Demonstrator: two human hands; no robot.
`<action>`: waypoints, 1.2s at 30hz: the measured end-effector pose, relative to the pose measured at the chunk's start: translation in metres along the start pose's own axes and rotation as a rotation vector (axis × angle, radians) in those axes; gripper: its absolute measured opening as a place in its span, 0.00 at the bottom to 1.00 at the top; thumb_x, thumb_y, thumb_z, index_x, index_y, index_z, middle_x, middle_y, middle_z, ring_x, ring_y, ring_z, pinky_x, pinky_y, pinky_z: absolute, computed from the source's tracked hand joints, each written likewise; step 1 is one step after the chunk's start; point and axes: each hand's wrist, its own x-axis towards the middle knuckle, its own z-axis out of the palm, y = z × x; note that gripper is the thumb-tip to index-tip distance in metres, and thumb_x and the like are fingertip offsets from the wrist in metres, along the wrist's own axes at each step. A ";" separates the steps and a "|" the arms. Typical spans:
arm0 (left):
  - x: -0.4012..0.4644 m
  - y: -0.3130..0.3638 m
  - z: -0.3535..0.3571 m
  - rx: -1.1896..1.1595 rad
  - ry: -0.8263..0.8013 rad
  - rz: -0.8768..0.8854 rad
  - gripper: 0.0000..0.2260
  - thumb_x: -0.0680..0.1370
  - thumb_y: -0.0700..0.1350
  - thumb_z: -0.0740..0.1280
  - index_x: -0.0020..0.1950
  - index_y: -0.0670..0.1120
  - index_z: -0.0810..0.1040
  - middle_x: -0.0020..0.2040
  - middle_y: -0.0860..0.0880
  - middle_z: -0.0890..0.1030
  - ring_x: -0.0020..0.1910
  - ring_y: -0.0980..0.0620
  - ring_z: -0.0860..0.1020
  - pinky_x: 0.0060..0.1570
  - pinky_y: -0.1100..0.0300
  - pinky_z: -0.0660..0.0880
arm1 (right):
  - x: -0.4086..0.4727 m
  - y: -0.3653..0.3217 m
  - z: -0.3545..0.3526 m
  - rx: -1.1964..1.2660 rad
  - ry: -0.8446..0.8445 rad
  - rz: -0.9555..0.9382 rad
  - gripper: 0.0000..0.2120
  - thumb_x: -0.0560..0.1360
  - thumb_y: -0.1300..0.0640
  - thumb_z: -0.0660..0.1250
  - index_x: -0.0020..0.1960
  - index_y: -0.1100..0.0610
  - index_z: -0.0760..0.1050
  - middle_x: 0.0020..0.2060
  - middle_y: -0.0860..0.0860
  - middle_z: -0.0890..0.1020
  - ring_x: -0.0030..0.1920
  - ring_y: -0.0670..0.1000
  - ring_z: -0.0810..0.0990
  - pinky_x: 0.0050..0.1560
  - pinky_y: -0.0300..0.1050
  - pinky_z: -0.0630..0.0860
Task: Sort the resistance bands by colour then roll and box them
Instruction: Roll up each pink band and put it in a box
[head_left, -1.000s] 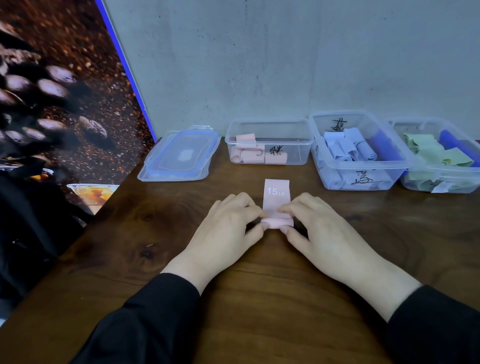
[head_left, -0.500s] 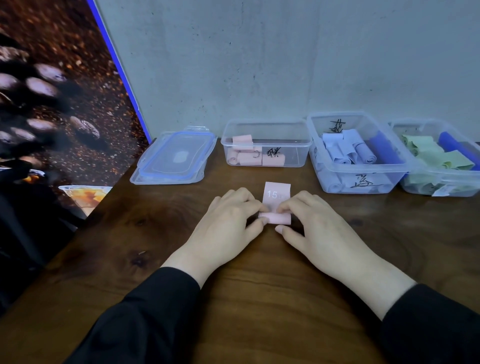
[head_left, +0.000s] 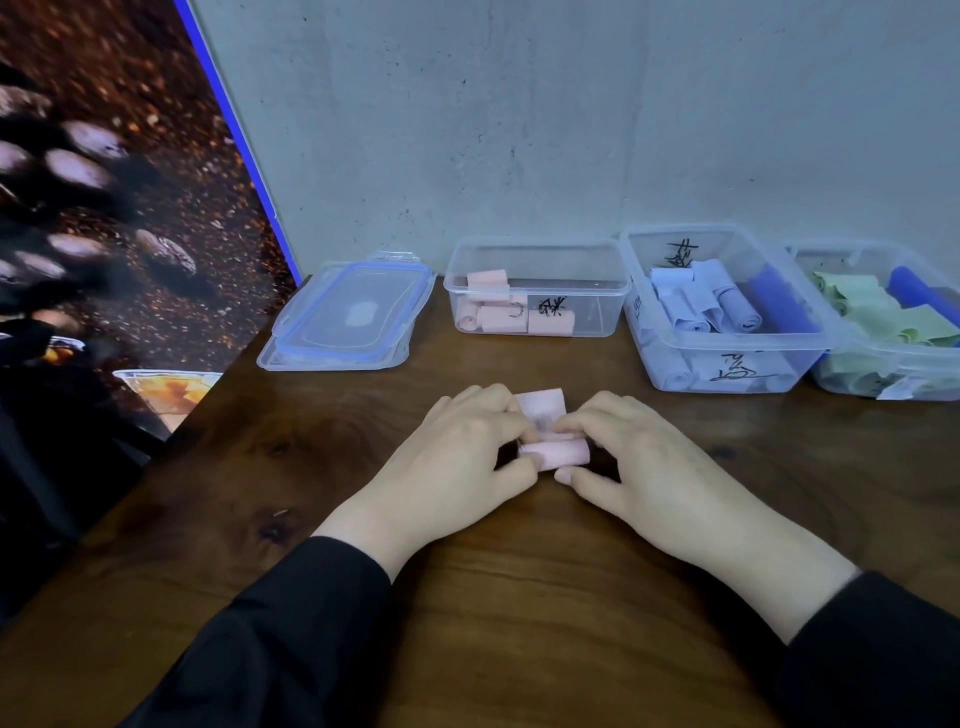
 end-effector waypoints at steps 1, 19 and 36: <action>0.000 0.000 0.000 -0.016 0.012 -0.003 0.09 0.78 0.53 0.65 0.55 0.54 0.81 0.49 0.59 0.73 0.51 0.59 0.69 0.58 0.55 0.68 | 0.001 0.001 0.000 -0.005 0.000 0.001 0.12 0.78 0.49 0.70 0.61 0.45 0.78 0.51 0.38 0.74 0.52 0.43 0.71 0.57 0.46 0.73; -0.001 0.001 -0.006 0.006 -0.023 -0.002 0.09 0.76 0.55 0.70 0.55 0.58 0.78 0.51 0.61 0.71 0.52 0.59 0.68 0.55 0.62 0.62 | -0.001 -0.004 0.000 -0.028 0.011 -0.012 0.13 0.79 0.46 0.61 0.58 0.47 0.81 0.49 0.40 0.72 0.52 0.45 0.71 0.56 0.45 0.72; -0.001 0.003 -0.008 -0.005 0.039 -0.021 0.06 0.78 0.55 0.67 0.52 0.56 0.81 0.49 0.59 0.71 0.51 0.59 0.68 0.56 0.60 0.64 | -0.001 -0.008 -0.002 -0.031 0.075 -0.036 0.07 0.77 0.46 0.67 0.55 0.44 0.78 0.48 0.38 0.70 0.50 0.44 0.70 0.51 0.46 0.74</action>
